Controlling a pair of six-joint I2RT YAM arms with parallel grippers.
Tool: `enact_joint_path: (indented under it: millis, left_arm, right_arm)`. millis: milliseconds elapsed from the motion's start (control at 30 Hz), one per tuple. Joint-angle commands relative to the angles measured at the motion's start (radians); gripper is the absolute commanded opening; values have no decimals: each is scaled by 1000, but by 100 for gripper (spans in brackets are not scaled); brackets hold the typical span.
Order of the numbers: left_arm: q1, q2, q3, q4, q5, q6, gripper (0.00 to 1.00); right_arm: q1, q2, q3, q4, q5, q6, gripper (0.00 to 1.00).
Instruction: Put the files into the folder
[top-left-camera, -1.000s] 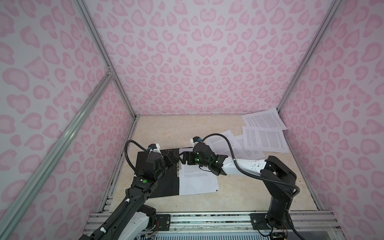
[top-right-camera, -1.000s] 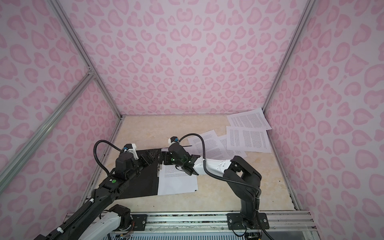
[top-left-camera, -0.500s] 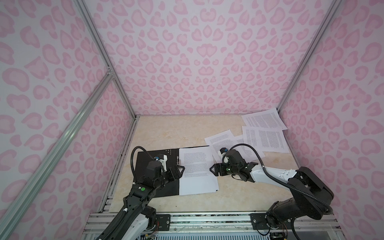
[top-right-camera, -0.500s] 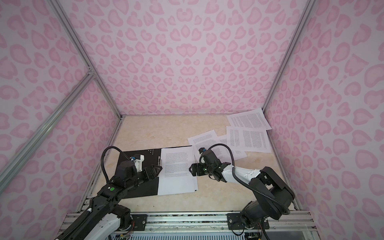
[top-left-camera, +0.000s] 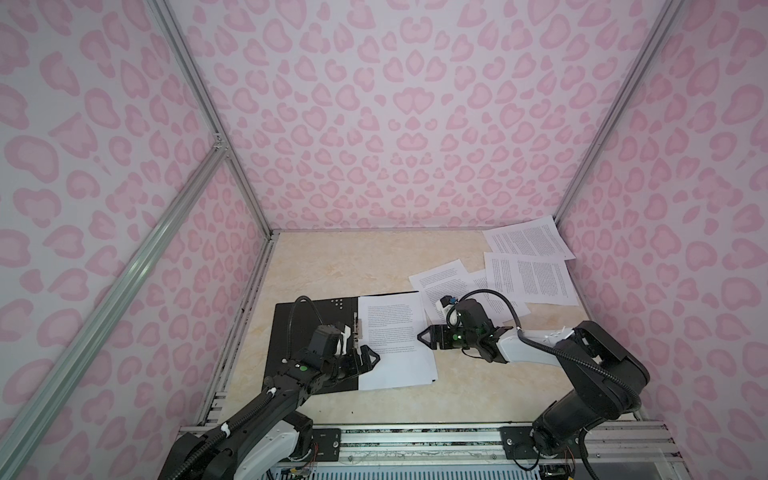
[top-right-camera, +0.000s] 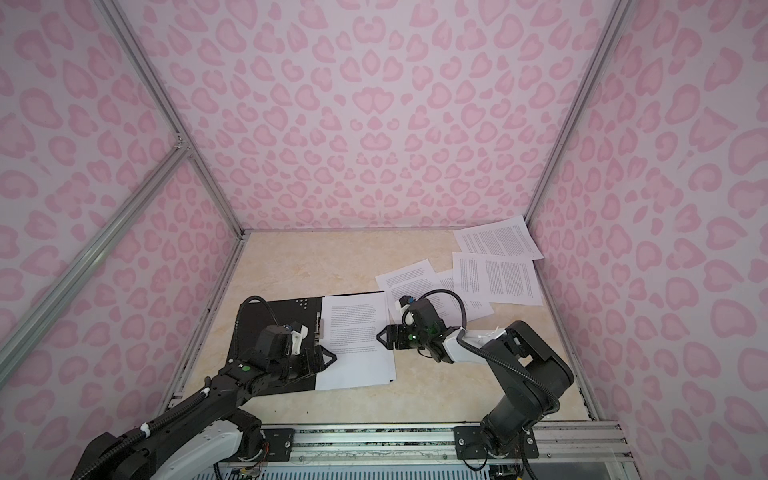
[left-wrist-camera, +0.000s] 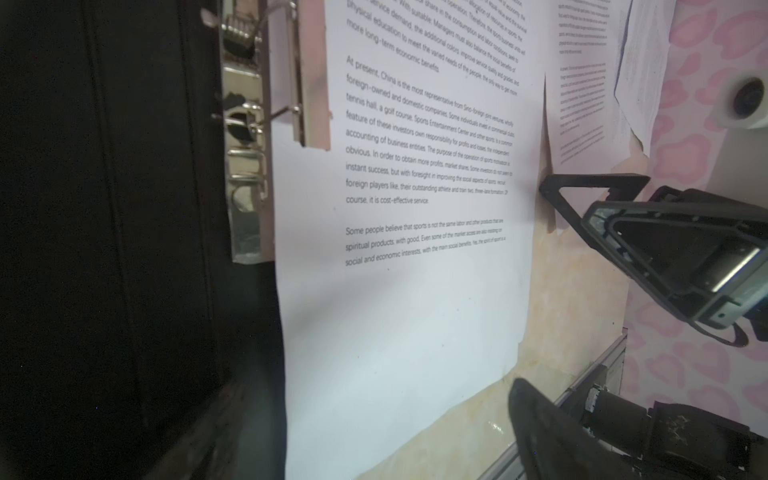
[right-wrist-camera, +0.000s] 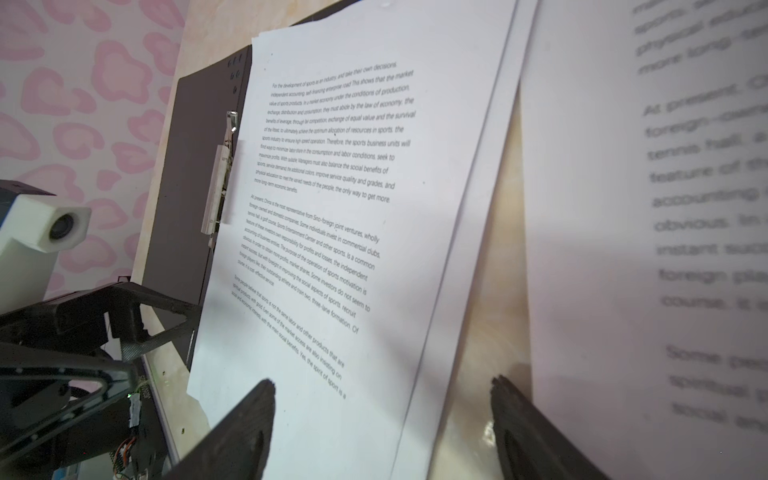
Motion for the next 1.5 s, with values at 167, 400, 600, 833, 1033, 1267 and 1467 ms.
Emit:
enact_joint_path:
  millis: [167,400,600,833,1033,1267,1467]
  left_arm:
    - [-8,78,25,50,37,10,100]
    - [-17,112,39,72,35,-1,100]
    - [-25,137,49,90,36,-10,100]
    - [-30,167,57,104,35,-15,99]
    - [-36,178,56,118,30,-23,99]
    - [-39,186,59,118,28,-23,98]
    - [-40,202,59,125,25,-23,98]
  right_arm:
    - [0,21,7,-48,13,18,81]
    - [2,46,11,-26,-20,37,78]
    - [1,43,5,-17,-27,43,77]
    - [2,48,0,8,-47,58,75]
    - [2,44,-5,13,-45,63,74]
    - [1,40,-9,39,-73,77,72]
    - [-5,16,-25,77,-98,86,70]
